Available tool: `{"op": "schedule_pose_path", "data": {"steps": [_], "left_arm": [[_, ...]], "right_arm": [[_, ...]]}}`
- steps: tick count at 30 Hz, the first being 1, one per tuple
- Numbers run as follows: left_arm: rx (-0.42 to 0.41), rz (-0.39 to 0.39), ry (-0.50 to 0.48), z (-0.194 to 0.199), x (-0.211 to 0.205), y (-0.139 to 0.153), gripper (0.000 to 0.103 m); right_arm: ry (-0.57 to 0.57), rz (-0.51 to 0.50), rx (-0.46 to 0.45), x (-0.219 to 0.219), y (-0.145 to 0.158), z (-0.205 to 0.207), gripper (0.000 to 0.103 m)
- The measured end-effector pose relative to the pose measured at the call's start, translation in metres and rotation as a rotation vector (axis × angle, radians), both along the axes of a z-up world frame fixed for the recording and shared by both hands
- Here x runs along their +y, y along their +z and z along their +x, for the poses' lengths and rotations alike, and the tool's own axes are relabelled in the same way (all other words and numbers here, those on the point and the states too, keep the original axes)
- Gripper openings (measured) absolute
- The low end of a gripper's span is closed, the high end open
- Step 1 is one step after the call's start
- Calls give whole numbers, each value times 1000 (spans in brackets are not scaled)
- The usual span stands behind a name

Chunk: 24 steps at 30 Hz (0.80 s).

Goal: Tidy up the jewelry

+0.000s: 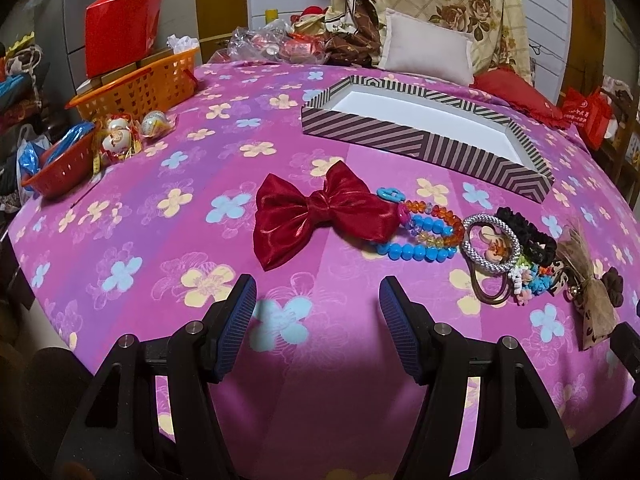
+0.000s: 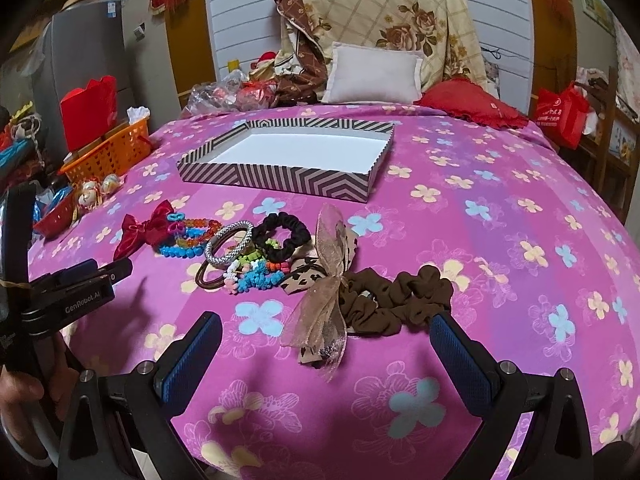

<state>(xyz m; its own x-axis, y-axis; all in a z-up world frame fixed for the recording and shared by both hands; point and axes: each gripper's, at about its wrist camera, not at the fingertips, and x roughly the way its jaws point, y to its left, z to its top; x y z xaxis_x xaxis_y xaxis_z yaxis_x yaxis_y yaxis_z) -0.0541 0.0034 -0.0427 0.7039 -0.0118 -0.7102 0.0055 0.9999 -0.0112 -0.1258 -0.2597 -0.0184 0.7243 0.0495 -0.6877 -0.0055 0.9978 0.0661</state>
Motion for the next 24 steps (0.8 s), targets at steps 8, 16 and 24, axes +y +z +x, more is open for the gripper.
{"op": "schedule_pose_path", "data": {"steps": [8,16,24], "left_arm": [[6,-3,1,0,1,-1,64],[-1,-4,1,0,1,0,64],[-16,1,-5,-1,0,4,64]], "right_arm": [[4,4,-4,0,-2,0,103],[10,6,22,1,-5,1,103],[6,3,0,1,-5,2,103]]}}
